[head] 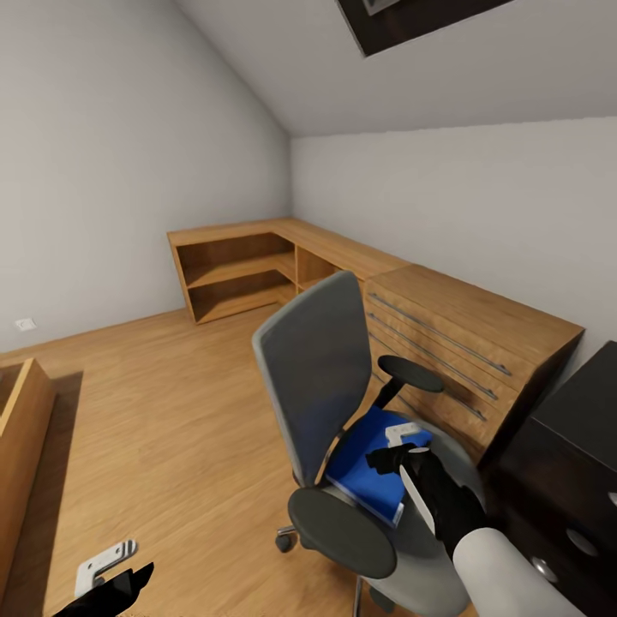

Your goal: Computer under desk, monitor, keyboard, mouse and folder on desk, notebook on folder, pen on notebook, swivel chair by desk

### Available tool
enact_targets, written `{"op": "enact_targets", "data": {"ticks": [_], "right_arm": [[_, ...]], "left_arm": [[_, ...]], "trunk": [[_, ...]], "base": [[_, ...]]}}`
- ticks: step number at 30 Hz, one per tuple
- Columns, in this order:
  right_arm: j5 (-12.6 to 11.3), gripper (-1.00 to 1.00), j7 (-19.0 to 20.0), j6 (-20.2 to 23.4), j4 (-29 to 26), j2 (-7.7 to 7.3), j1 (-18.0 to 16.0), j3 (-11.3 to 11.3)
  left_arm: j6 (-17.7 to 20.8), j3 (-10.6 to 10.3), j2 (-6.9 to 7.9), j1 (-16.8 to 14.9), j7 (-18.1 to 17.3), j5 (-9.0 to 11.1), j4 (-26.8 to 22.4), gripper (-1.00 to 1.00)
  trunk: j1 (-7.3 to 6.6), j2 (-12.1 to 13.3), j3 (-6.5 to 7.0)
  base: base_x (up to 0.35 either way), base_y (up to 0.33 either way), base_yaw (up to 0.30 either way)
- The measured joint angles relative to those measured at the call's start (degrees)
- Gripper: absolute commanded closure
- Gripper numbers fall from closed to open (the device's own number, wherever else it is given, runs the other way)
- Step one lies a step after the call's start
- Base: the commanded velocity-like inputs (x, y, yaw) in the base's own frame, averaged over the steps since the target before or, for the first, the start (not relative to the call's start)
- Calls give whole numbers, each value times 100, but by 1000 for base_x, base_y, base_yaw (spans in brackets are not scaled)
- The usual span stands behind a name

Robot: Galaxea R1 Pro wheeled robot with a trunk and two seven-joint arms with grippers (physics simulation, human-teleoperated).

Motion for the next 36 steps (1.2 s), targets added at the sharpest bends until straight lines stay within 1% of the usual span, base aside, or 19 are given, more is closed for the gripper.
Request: {"op": "enact_targets", "data": {"ticks": [3, 6, 7, 9, 12, 18, 22, 24, 27, 28, 29, 30, 31, 32, 33, 34, 36], "right_arm": [[6, -100, 53, 3, 2, -1, 2, 16], [20, -100, 278, 0, -1, -11, 4, 54], [29, -100, 433, 0, -3, -23, 4, 79], [54, -100, 606, 0, 0, -52, 4, 101], [136, -100, 1005, -6, 3, -162, 4, 118], [202, -100, 1590, -7, -9, -400, 4, 141], [239, -100, 1820, -9, -17, -480, 4, 153], [277, -100, 1872, -8, -25, -510, 4, 157], [453, -100, 1966, 7, -47, -542, 4, 160], [582, -100, 2026, 11, -52, -547, 4, 169], [657, -100, 2060, 13, -53, -549, 4, 183], [805, -100, 2147, 17, -53, -552, 5, 236], [880, -100, 2210, 18, -54, -553, 5, 277], [1003, -100, 2359, 20, -55, -554, 5, 380], [1059, -100, 2449, 20, -57, -554, 5, 440], [1136, -100, 2633, 23, -59, -557, 5, 565], [1214, -100, 2886, 15, -59, -561, 5, 720]], "left_arm": [[0, 1, 0, 0, 1, -2, 0, -100], [0, 1, -1, 0, 2, -3, 3, -100], [0, -2, -1, 0, 4, -4, 5, -100], [0, -3, -1, 0, 7, -4, 16, -100], [0, -4, 0, 1, 11, -3, 56, -100], [0, -13, 0, 1, 12, -4, 188, -100], [0, -17, 0, 1, 12, -4, 218, -100], [0, -16, 0, 1, 9, -4, 223, -100], [0, -15, 0, 1, 11, -4, 229, -100], [0, -15, 0, 1, 11, -4, 230, -100], [0, -15, -2, 1, 11, -4, 232, -100], [0, -16, -3, 1, 12, -4, 236, -100], [0, -18, -4, 1, 12, -4, 240, -100], [-2, -21, -6, 1, 12, -4, 258, -100], [-3, -24, -7, 1, 12, -5, 274, -100], [-5, -28, -8, 1, 12, -8, 309, -100], [-7, -39, -8, 1, 16, -10, 352, -100]], "trunk": [[0, 0, -16], [0, 0, -35], [0, 0, -41], [0, 0, -54], [0, 0, -69], [0, 0, -78], [0, 0, -79], [0, 0, -79], [0, 0, -79], [0, 0, -79], [0, 0, -79], [0, 0, -79], [0, 0, -79], [0, 0, -79], [0, 0, -79], [0, 0, -79], [0, 0, -79]], "base": [[0, 0, 138], [0, 0, 160], [0, 0, 172], [0, 0, 171], [0, 0, 104], [0, 0, 25], [0, 0, 5], [0, 0, 2], [0, 0, 1], [0, 0, 0], [0, 0, 0], [0, 0, 0], [0, 0, 0], [0, 0, 0], [0, 0, 0], [0, 0, 0], [0, 0, 0]]}}
